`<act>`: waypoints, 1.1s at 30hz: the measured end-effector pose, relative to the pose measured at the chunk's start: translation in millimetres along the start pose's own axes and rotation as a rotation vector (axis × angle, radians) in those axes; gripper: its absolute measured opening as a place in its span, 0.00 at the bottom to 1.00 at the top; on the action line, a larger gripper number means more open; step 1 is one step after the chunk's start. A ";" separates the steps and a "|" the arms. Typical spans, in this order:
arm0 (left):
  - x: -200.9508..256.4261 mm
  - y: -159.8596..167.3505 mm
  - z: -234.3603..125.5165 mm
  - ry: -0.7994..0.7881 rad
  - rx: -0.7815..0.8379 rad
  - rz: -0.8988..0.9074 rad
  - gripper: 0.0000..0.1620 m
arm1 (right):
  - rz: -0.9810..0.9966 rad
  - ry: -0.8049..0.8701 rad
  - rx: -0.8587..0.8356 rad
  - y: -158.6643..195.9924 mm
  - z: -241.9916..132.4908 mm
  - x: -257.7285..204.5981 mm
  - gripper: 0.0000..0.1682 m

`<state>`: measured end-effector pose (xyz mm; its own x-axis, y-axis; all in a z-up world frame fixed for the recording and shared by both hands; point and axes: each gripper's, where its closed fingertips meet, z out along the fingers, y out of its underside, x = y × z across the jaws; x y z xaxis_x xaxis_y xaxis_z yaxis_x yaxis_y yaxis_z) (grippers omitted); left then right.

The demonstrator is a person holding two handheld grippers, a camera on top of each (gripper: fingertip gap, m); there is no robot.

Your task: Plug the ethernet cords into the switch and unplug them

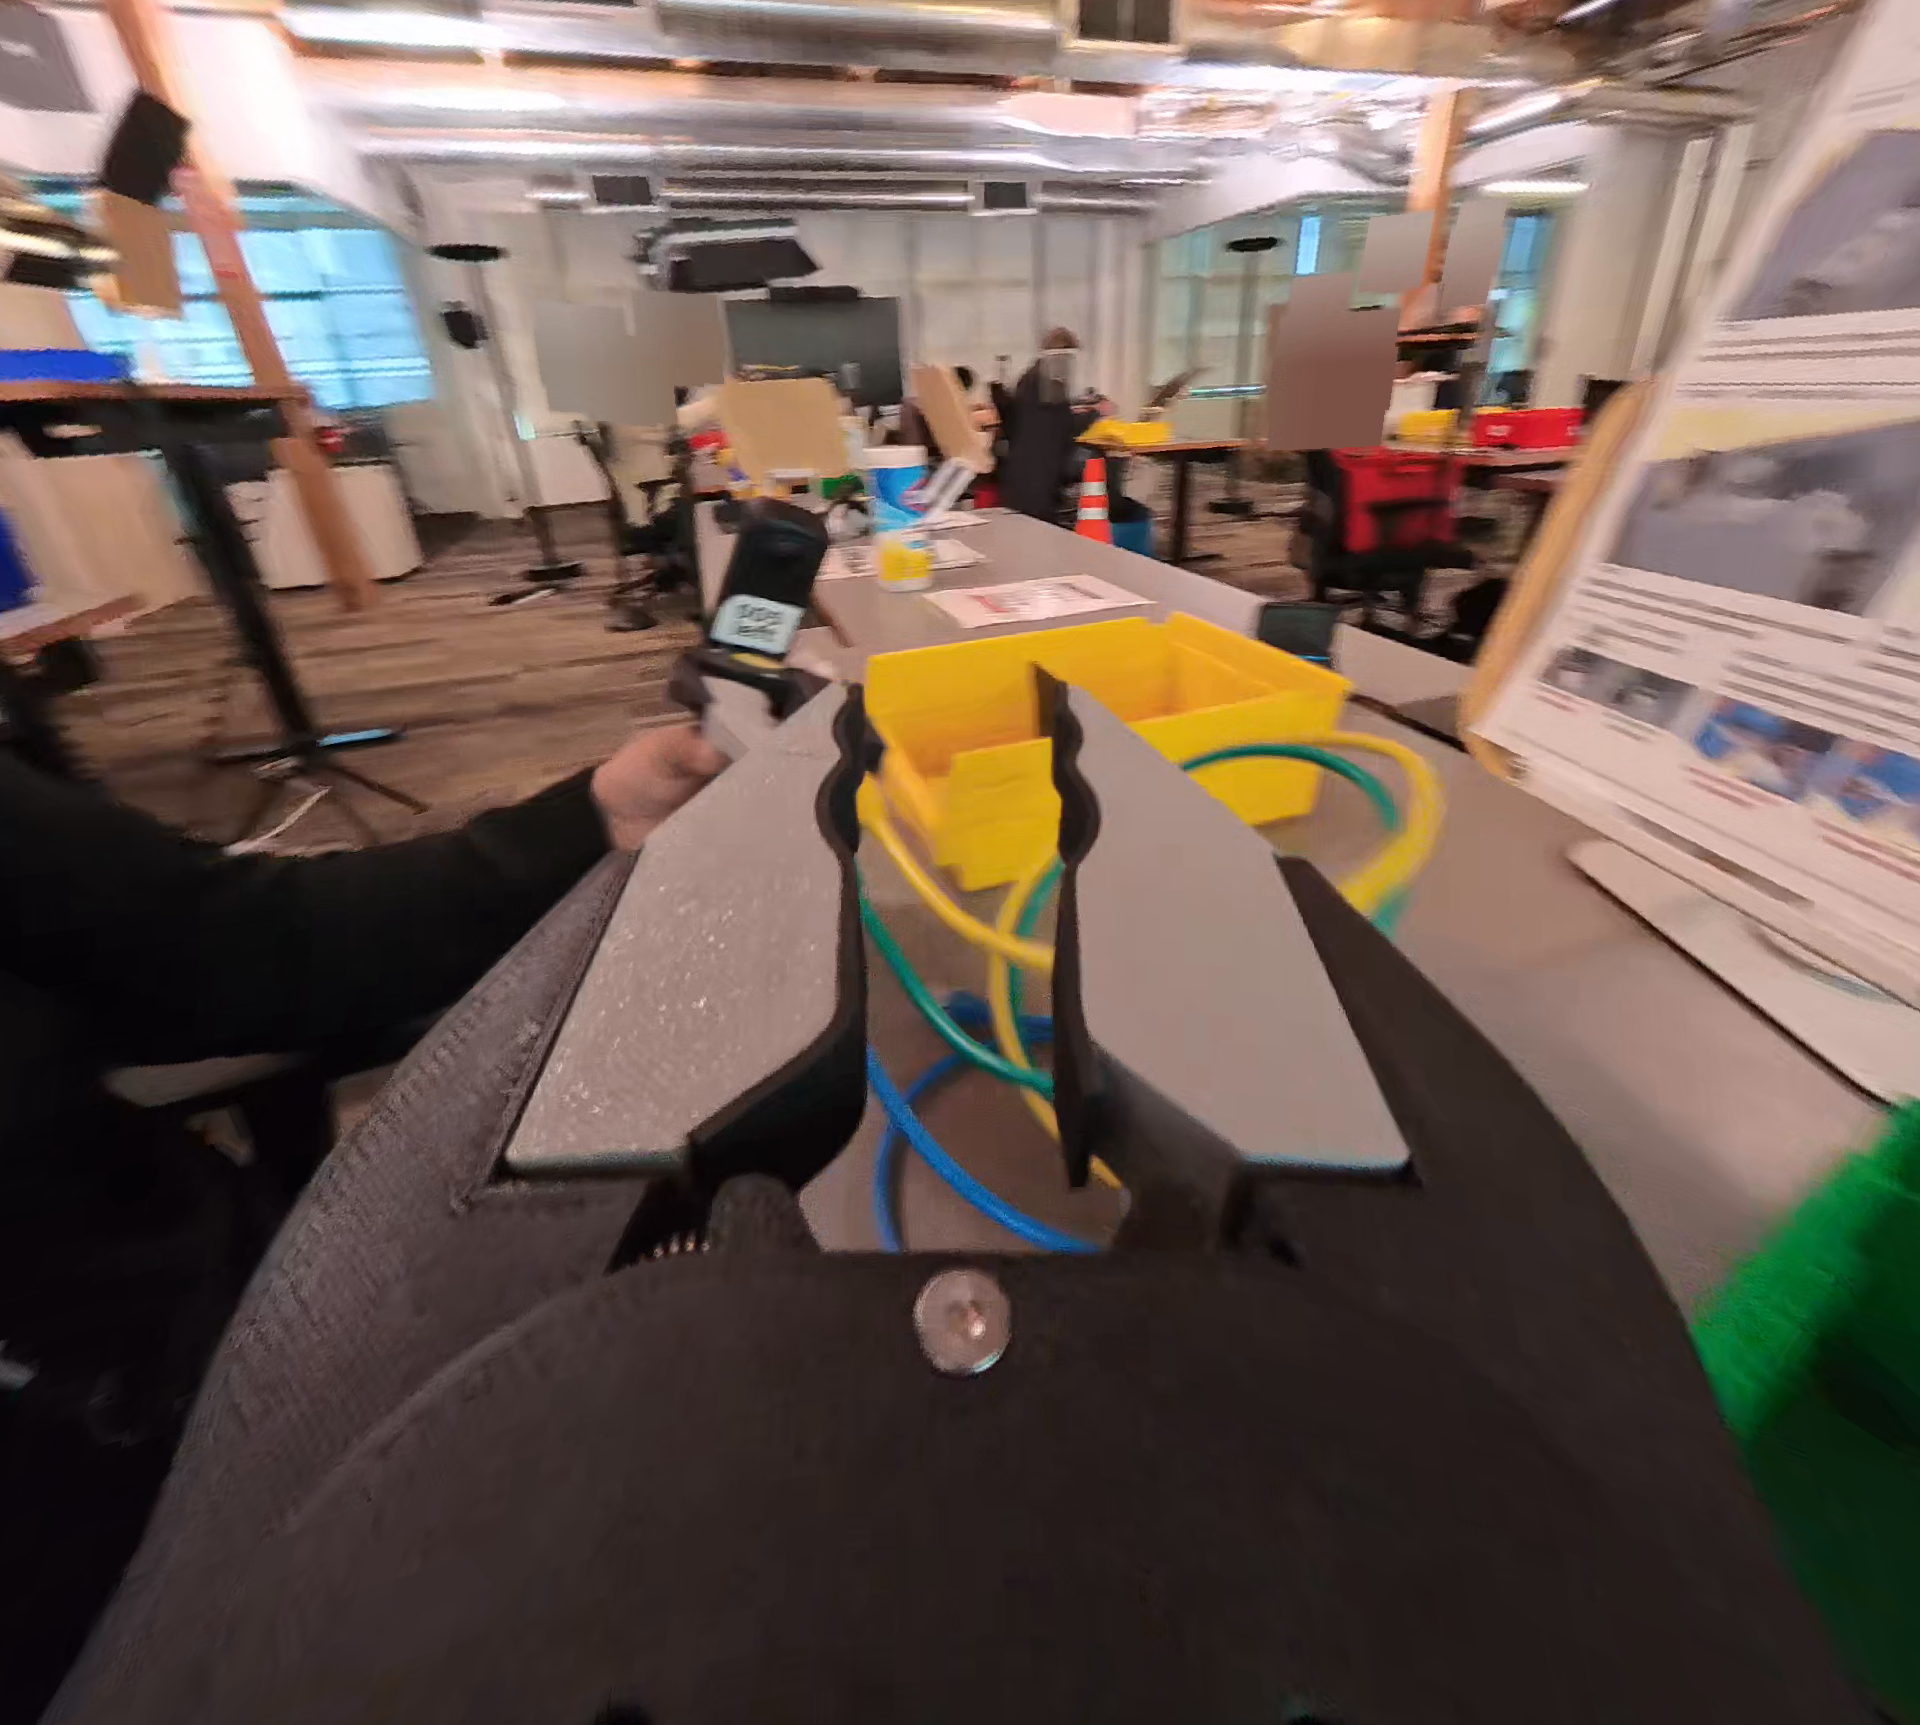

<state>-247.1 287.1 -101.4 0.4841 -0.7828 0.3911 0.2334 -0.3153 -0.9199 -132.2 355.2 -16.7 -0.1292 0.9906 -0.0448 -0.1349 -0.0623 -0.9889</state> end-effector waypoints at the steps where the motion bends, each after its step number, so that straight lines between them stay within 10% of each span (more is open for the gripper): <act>1: -0.4 6.0 4.2 -0.033 -0.048 0.048 0.15 | -0.001 -0.049 -0.020 1.4 7.5 -13.9 0.20; 13: 9.7 48.3 13.2 -0.111 -0.358 0.336 0.15 | -0.160 -0.190 -0.688 147.5 90.7 -68.5 0.26; 33: 17.2 59.6 -31.1 -0.041 -0.486 0.258 0.16 | -0.060 -0.297 -0.627 150.4 101.1 -89.6 0.14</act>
<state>-251.1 238.1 -150.4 0.5084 -0.8491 0.1434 -0.3083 -0.3350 -0.8903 -240.2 244.7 -147.0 -0.4147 0.9092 -0.0357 0.4315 0.1620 -0.8875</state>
